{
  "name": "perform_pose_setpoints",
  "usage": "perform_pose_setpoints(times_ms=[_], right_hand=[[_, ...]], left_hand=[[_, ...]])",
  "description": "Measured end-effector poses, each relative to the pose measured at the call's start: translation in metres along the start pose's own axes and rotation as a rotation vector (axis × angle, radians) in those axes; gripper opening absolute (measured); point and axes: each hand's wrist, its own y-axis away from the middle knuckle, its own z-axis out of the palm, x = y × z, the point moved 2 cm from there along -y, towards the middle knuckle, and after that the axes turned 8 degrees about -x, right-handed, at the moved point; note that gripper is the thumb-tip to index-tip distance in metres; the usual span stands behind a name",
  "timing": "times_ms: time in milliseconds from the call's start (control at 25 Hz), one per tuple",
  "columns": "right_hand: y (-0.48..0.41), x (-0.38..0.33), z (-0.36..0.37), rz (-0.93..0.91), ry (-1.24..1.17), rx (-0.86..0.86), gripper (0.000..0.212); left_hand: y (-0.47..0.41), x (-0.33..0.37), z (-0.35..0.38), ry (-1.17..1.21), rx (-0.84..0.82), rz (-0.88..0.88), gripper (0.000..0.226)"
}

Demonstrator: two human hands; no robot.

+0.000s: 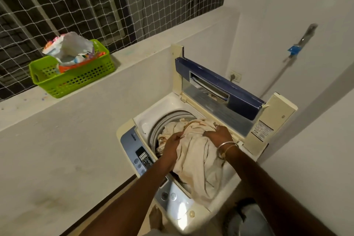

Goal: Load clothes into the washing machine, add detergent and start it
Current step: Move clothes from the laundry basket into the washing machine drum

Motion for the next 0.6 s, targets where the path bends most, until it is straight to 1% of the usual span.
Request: perform_pose_setpoints(times_ms=[80,120,160,240,280,320,360,400,480,520,560,600], right_hand=[[-0.022,-0.014,0.010,0.046,-0.198,0.035,0.039],[-0.032,-0.018,0.022,0.049,-0.200,0.026,0.041],[-0.042,-0.017,0.036,0.056,-0.156,0.042,0.043],[-0.054,-0.006,0.064,0.082,-0.236,0.147,0.044],[-0.062,0.009,0.078,0.080,-0.245,0.195,0.045],[-0.069,0.027,0.092,0.132,-0.180,0.209,0.048],[-0.075,0.038,0.109,0.236,-0.148,0.162,0.060],[-0.080,0.051,0.124,0.331,-0.114,0.084,0.081],[-0.096,0.077,0.146,0.486,0.084,-0.060,0.126],[-0.100,0.084,0.152,0.562,0.176,-0.114,0.142],[-0.103,0.084,0.154,0.622,0.240,-0.145,0.151],[-0.097,0.076,0.152,0.655,0.270,-0.100,0.154]], left_hand=[[-0.008,0.007,-0.018,-0.039,0.027,0.045,0.027],[-0.016,0.009,-0.028,-0.072,0.039,0.064,0.026],[-0.027,0.009,-0.041,-0.106,0.034,0.082,0.030],[-0.051,0.004,-0.067,-0.166,0.001,0.099,0.039],[-0.063,-0.003,-0.081,-0.208,-0.014,0.109,0.040],[-0.074,-0.008,-0.093,-0.255,-0.025,0.124,0.038],[-0.078,-0.007,-0.105,-0.327,-0.030,0.140,0.035],[-0.085,-0.008,-0.116,-0.397,-0.028,0.169,0.032],[-0.096,-0.006,-0.131,-0.488,-0.065,0.235,0.035],[-0.104,-0.006,-0.135,-0.553,-0.114,0.249,0.040],[-0.113,-0.008,-0.137,-0.656,-0.188,0.263,0.046],[-0.119,-0.006,-0.136,-0.777,-0.273,0.277,0.053]])
